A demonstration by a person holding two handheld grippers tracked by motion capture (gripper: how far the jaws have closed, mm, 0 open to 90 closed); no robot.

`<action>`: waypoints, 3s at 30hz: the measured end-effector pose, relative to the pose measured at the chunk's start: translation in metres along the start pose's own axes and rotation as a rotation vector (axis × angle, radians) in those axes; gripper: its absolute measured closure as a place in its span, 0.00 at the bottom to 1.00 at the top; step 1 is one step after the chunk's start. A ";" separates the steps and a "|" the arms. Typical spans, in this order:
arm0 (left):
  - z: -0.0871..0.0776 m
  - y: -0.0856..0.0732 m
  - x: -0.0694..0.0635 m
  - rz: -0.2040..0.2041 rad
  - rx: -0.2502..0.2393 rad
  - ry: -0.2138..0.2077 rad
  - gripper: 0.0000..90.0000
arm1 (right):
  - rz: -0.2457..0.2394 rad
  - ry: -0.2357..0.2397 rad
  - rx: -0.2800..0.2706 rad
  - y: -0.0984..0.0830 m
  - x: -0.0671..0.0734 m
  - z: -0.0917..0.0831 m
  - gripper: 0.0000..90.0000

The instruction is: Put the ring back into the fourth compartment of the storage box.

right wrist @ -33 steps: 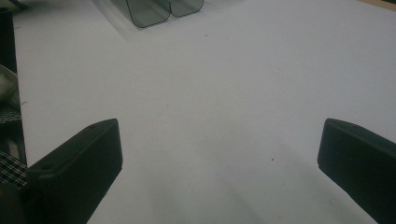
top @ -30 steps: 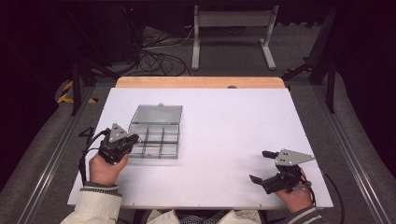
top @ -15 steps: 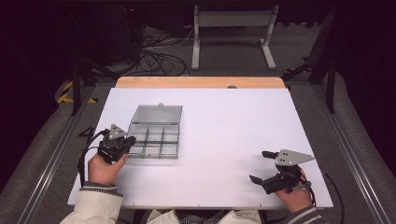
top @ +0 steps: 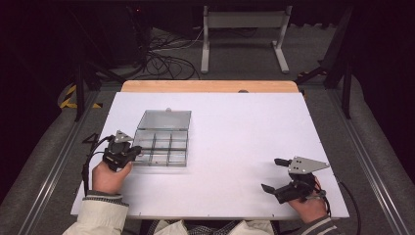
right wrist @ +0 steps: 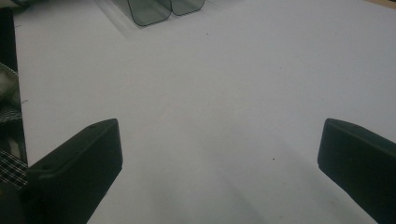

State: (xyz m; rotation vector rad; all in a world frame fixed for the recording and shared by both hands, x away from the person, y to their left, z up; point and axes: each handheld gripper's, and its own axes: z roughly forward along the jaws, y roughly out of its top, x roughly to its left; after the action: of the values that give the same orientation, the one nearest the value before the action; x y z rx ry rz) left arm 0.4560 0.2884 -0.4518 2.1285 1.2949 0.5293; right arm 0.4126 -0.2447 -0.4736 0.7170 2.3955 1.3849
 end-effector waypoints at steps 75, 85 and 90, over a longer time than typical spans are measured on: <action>-0.076 -0.015 -0.043 0.112 -0.390 -0.228 0.54 | -0.004 0.008 0.003 0.000 0.001 0.001 0.01; -0.071 -0.038 -0.058 0.156 -0.469 -0.306 0.37 | -0.010 0.015 -0.004 0.000 0.002 0.001 0.01; -0.063 -0.048 -0.061 0.191 -0.453 -0.298 0.32 | -0.011 0.018 -0.003 0.000 0.002 0.001 0.01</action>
State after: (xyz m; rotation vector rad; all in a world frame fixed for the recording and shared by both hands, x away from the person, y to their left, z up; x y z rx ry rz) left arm 0.3585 0.2680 -0.4382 1.8661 0.7301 0.5031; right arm 0.4113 -0.2425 -0.4737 0.6922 2.4067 1.3964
